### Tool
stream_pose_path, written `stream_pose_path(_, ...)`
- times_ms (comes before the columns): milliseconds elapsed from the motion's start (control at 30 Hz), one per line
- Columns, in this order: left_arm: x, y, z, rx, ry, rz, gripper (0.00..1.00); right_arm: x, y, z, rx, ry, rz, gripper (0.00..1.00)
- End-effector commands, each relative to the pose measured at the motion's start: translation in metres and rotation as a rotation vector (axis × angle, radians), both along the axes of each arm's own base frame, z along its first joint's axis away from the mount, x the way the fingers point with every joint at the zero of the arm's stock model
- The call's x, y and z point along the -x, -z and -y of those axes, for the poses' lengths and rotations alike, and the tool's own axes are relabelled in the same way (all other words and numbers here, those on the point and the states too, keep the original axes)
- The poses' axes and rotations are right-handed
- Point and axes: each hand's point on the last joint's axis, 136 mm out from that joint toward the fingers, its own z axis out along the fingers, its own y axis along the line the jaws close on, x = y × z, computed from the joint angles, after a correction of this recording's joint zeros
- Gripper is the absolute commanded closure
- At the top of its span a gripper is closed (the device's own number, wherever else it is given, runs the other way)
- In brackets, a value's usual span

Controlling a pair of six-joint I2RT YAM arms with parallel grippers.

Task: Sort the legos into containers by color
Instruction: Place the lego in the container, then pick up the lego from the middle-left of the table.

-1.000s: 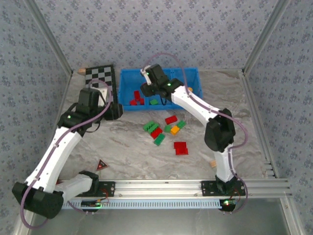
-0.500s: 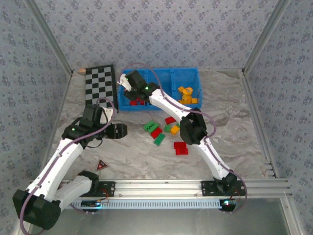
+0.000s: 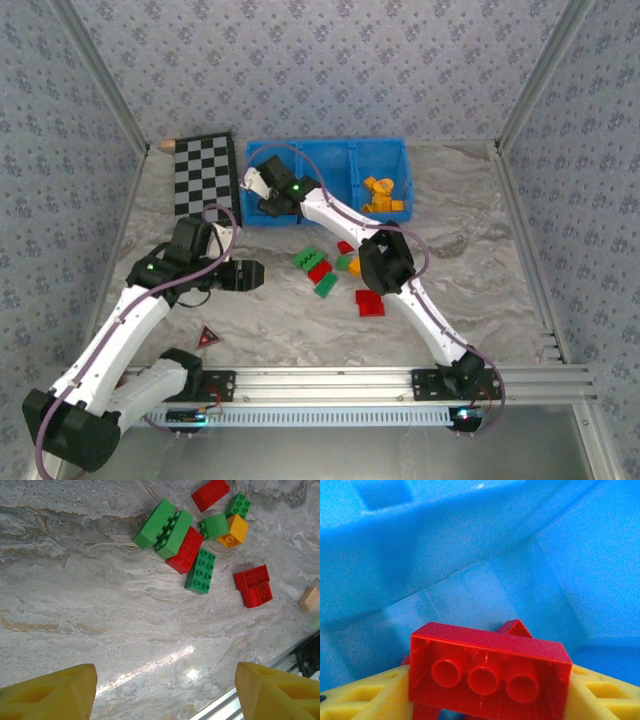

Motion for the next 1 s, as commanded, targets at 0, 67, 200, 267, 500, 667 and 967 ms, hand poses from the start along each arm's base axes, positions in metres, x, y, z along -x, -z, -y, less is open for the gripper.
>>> stream_pose_path(0,0.0,-0.016,0.004,0.017,0.019,0.019,0.27,0.006,0.01,-0.005,0.035,-0.034,-0.013,0.29)
stream_pose_path(67,0.0,-0.017,0.006,0.021,0.023,0.015,0.27,0.006,0.004,-0.007,0.021,-0.036,-0.008,0.26)
stream_pose_path(200,-0.002,-0.017,0.008,0.009,0.029,0.017,0.27,0.006,-0.012,-0.01,-0.014,-0.041,0.009,0.24)
stream_pose_path(267,-0.005,-0.012,0.004,-0.033,0.019,0.006,0.27,0.006,-0.022,-0.013,-0.037,-0.043,0.015,0.23)
stream_pose_path(500,-0.017,-0.022,0.025,-0.035,0.085,0.062,0.27,0.007,-0.065,-0.008,-0.113,-0.025,0.027,0.21)
stream_pose_path(667,-0.012,-0.015,0.07,-0.107,0.253,0.108,0.27,0.016,-0.117,0.006,-0.2,-0.011,0.031,0.22)
stream_pose_path(967,0.011,0.028,0.154,-0.193,0.287,0.04,0.28,0.038,-0.181,0.061,-0.293,0.083,-0.013,0.2)
